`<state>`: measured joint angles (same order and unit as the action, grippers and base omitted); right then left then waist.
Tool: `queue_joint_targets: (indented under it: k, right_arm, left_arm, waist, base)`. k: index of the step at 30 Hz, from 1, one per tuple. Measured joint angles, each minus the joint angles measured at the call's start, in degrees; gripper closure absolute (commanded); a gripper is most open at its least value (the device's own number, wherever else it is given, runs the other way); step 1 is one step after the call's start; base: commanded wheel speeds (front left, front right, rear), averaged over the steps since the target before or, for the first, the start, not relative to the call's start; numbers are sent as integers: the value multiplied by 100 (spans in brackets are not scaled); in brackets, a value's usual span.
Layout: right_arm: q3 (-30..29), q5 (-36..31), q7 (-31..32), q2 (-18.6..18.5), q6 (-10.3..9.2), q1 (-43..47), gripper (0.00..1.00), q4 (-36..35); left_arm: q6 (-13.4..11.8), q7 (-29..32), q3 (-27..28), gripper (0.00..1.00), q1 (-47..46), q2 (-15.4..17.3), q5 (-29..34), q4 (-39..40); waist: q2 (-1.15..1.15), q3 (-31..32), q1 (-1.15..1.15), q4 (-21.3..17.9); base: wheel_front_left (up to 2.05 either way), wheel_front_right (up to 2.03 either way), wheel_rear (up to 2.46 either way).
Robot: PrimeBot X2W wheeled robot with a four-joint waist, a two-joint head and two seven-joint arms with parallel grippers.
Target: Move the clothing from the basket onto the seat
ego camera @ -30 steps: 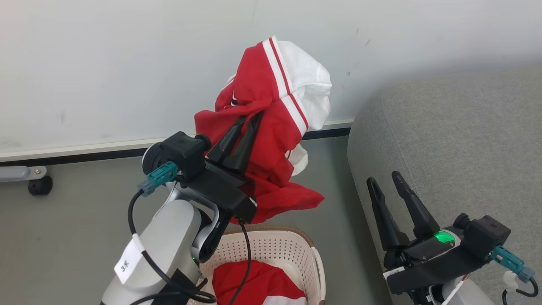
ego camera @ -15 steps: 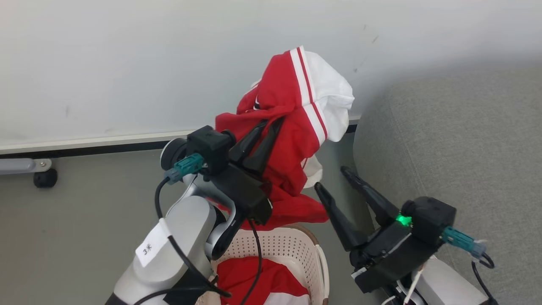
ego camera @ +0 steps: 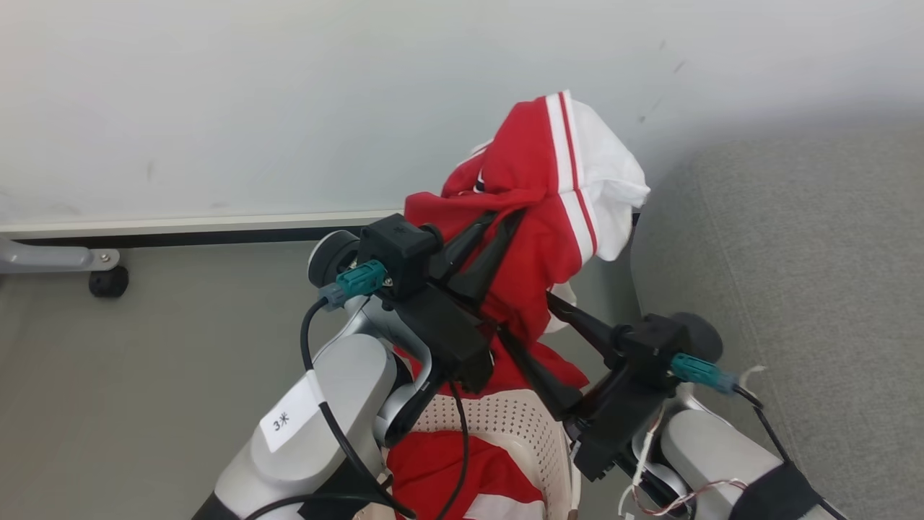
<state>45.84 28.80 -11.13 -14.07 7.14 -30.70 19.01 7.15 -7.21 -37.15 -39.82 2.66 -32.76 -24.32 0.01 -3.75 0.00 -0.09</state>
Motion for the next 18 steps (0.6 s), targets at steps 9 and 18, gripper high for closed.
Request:
queue_joint_targets:
  k: [9,18]
  right_arm:
    - [554,137,-15,328,0,-611,0,924]
    - [513,488,-221,524,0,-639,100,1416]
  left_arm:
    - [0,57,-310,100,-13,-5,-218,40]
    - [-14,55,-310,100,3,-7,-342,16]
  waist:
    - [0,-8,0,215]
    - [0,33,0,302]
  base:
    - [0,0,0]
    - [0,0,0]
